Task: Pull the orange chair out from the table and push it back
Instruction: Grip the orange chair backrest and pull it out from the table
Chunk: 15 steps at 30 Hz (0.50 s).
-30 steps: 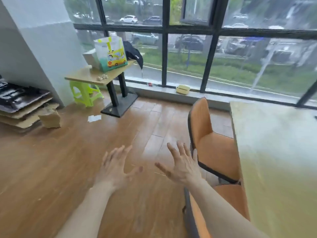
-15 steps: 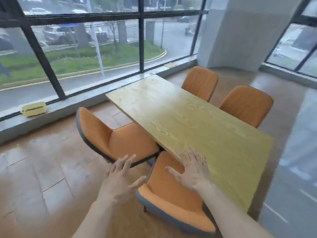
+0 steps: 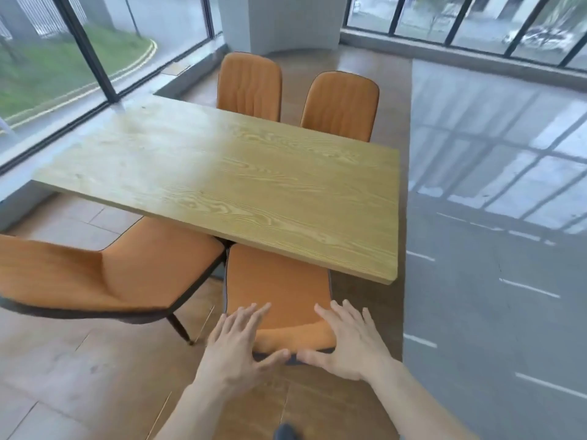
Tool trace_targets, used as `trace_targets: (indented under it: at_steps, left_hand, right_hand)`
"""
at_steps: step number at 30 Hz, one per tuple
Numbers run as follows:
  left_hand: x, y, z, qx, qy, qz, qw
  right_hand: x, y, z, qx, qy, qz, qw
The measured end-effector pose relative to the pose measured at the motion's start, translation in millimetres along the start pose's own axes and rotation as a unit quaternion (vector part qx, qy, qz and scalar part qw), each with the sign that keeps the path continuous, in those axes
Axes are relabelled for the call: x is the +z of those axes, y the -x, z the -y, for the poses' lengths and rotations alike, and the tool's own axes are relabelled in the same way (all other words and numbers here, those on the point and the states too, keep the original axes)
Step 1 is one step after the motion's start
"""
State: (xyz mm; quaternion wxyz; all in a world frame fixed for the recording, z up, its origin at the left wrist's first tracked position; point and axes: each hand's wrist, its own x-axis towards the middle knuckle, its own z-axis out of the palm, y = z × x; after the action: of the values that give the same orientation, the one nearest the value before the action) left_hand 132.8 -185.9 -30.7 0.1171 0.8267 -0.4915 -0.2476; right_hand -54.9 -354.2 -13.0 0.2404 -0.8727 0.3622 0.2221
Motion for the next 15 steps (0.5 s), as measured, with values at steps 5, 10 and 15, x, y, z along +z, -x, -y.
trace_targets:
  at_steps: [5, 10, 15]
  left_hand:
    - [10.7, -12.9, 0.4, -0.015, -0.013, 0.072, 0.997]
    - [13.0, -14.6, 4.8, 0.004, -0.041, 0.061, 0.997]
    - [12.6, -9.3, 15.4, 0.026, -0.038, 0.061, 0.997]
  right_hand:
    - [14.3, -11.3, -7.8, 0.009, -0.032, 0.021, 0.999]
    - [24.0, -6.8, -7.2, 0.002, -0.006, -0.038, 0.999]
    - [37.7, 2.9, 4.9, 0.019, -0.001, -0.068, 0.997]
